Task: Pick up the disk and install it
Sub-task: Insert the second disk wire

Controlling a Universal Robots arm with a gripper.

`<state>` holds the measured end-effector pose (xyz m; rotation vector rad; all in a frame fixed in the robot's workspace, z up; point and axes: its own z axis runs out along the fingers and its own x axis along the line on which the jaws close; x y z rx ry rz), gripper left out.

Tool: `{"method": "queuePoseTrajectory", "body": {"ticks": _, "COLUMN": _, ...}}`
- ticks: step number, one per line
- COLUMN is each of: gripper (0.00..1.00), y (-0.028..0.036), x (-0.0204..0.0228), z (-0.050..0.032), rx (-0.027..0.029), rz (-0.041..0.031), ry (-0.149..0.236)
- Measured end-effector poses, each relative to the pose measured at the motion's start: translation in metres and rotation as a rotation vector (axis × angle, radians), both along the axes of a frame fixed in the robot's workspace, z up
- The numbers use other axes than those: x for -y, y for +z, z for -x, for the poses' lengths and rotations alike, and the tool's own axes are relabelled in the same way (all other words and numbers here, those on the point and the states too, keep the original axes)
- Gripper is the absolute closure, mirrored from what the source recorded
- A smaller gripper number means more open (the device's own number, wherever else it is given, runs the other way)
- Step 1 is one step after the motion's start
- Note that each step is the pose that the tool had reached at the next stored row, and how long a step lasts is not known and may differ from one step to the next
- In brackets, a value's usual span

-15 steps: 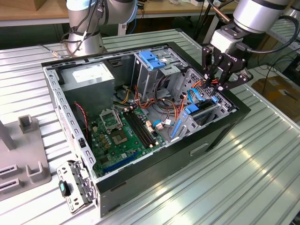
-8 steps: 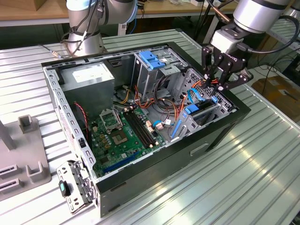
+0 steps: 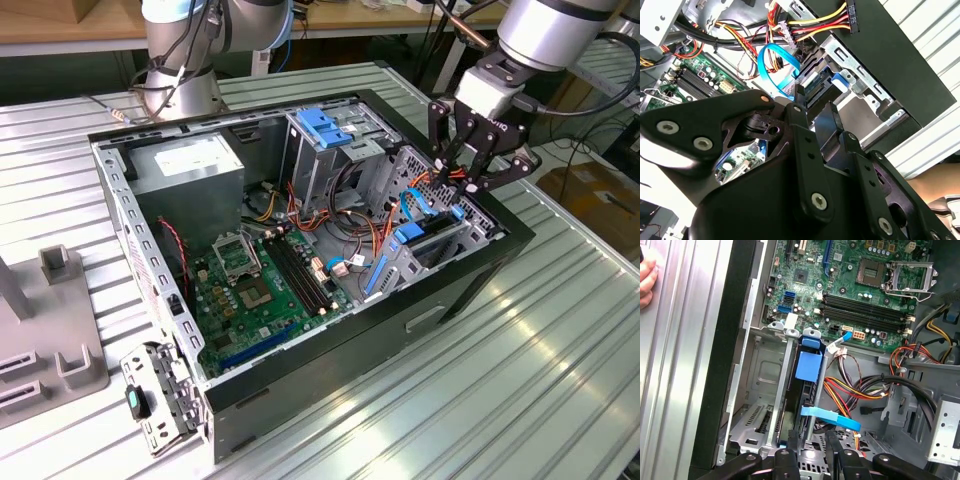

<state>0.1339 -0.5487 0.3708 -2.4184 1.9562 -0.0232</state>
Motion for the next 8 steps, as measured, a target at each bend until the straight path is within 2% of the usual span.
{"method": "queuePoseTrajectory", "body": {"ticks": 8, "gripper": 0.64, "y": 0.0, "x": 0.0, "z": -0.0018, "rx": -0.0001, "rz": 0.0001, "ry": 0.001}}
